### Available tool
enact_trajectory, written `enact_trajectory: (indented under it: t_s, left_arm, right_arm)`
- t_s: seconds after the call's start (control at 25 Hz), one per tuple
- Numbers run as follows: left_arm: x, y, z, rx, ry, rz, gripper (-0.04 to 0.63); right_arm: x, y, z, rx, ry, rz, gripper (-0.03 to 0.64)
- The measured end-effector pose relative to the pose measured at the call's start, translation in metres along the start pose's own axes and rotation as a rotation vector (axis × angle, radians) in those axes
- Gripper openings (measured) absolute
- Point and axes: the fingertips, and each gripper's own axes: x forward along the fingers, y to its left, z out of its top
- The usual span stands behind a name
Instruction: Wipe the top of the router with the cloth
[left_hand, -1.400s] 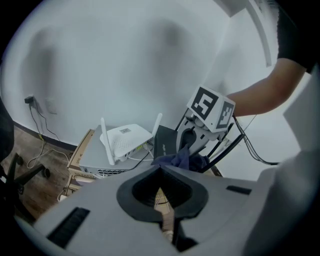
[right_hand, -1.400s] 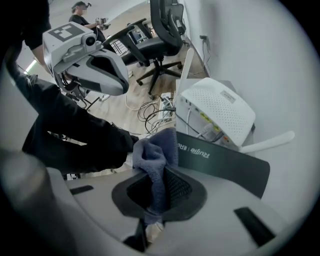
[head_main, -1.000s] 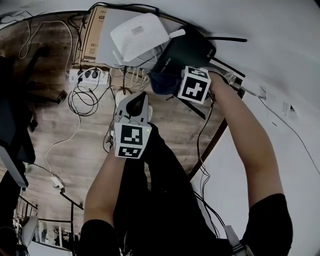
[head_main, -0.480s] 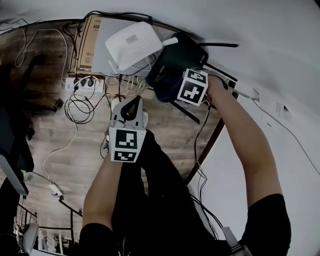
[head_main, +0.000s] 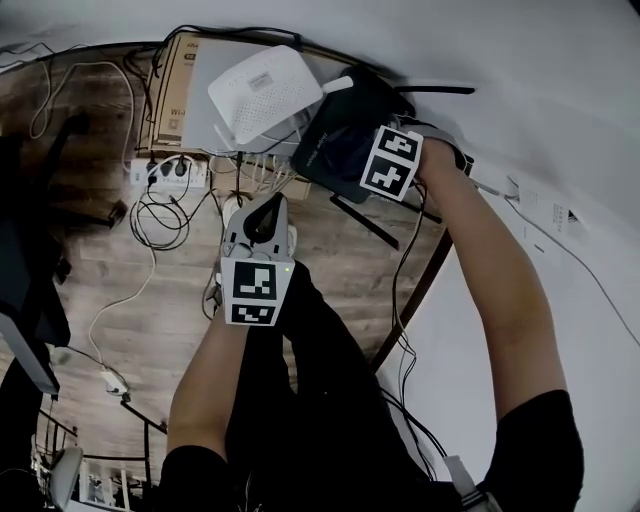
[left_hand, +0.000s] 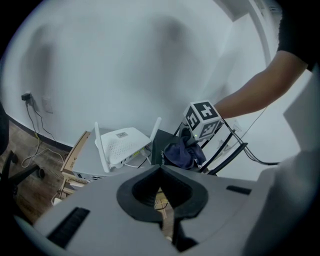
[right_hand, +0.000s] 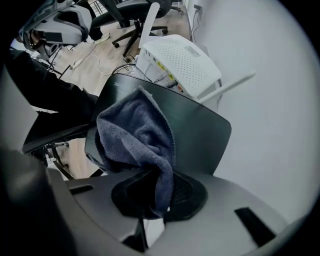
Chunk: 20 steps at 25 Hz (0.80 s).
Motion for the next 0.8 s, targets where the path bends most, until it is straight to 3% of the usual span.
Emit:
enact_trajectory:
  t_s: [0.44,0.6,0.8]
  left_arm:
    - [0.007,0.003,-0.005,-0.016,0.014,-0.011,-0.006]
    - [0.009,0.003,-0.008,-0.018,0.019,-0.016,-0.006]
    - [0.012,0.01,-0.01,-0.023,0.018,-0.01,-0.006]
  right_arm:
    - [0.009,-0.05,-0.013,-0.115,0.147,-0.202,0.017]
    - [0.01,-0.067,-0.019,-0.078,0.16,-0.264,0.017]
    - [0.007,-0.08,-0.014,-0.11,0.134,-0.368,0.017]
